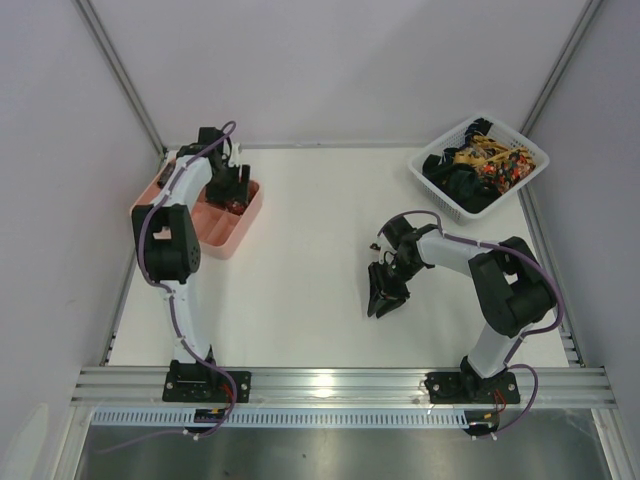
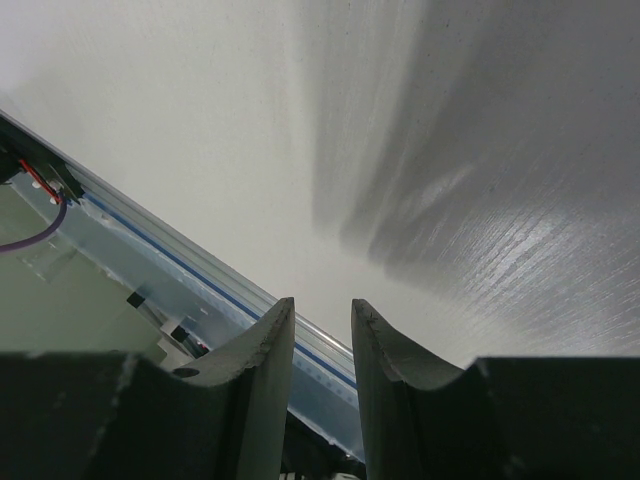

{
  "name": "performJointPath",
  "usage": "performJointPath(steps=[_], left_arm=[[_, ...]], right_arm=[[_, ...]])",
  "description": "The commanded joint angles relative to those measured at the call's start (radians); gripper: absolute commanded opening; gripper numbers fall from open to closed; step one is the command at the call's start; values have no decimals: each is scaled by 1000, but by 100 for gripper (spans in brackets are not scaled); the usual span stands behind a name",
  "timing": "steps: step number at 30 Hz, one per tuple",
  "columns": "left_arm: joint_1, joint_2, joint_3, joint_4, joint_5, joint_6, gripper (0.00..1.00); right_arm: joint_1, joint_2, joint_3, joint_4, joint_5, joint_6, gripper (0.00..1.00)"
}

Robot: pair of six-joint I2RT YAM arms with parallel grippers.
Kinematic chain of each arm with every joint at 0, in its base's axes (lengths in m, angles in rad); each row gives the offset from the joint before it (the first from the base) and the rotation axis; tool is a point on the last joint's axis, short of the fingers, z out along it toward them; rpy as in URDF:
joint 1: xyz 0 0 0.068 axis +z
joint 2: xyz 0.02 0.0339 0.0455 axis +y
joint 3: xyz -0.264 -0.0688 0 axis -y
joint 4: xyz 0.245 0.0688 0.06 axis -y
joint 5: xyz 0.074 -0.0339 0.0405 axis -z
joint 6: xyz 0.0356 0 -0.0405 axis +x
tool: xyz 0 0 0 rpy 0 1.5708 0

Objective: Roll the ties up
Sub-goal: Place the rolled tie into the container

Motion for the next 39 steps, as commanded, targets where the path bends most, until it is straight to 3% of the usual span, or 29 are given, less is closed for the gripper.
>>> performJointPath(steps=[1,5,32,39], left_arm=[[7,-105,-28,55,2,-16,73],[1,-62,22,15,4,-16,74],[-29,-213,-45,73,13,-76,77],[-62,-399,-247,272,-27,-207,77]], right_arm=[[6,8,30,11,-14,-10,35],[8,13,32,10,-16,-10,35],[17,17,67,7,1,0,36],[-11,-44,84,14,52,22,40]])
